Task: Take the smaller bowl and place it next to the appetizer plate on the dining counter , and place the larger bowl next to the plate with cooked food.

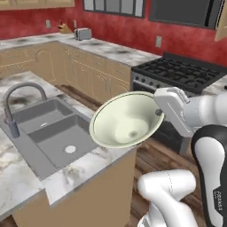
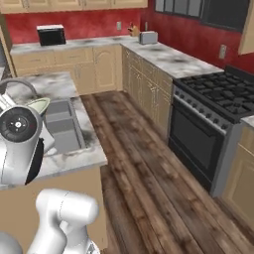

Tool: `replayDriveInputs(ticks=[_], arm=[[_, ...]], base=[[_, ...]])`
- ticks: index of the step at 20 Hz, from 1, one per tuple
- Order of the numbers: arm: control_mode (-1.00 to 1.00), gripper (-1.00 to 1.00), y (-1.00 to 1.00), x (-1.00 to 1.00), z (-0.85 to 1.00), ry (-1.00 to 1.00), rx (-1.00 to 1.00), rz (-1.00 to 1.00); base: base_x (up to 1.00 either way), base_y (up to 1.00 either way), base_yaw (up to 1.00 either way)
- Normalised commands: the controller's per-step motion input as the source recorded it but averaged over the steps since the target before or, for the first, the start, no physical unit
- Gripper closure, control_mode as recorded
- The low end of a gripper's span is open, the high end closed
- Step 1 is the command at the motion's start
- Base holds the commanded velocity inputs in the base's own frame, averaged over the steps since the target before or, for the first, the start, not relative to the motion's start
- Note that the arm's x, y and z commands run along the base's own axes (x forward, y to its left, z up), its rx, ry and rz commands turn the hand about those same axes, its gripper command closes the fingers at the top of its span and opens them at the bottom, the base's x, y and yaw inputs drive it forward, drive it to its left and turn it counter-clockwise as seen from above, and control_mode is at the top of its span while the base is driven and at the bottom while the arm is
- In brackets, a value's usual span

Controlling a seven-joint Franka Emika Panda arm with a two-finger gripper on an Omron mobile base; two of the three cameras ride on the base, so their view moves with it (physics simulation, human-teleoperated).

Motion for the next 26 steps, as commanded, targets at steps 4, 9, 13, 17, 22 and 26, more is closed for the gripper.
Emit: replayDriveInputs(ticks=[4,9,13,17,22,26], arm=[[1.00,1.00,0.00,0.00,0.00,0.00,0.00,0.00],[1.00,1.00,0.00,0.00,0.00,0.00,0.00,0.00],[1.00,1.00,0.00,0.00,0.00,0.00,0.00,0.00],[1.00,1.00,0.00,0.00,0.00,0.00,0.00,0.00],[1.00,1.00,0.00,0.00,0.00,0.00,0.00,0.00],[1.00,1.00,0.00,0.00,0.00,0.00,0.00,0.00]], base=[[-1.00,1.00,0.01],[-0.55,1.00,0.07],[-0.15,1.00,0.07],[-0.09,1.00,0.04],[0.00,1.00,0.00],[0.00,1.00,0.00]])
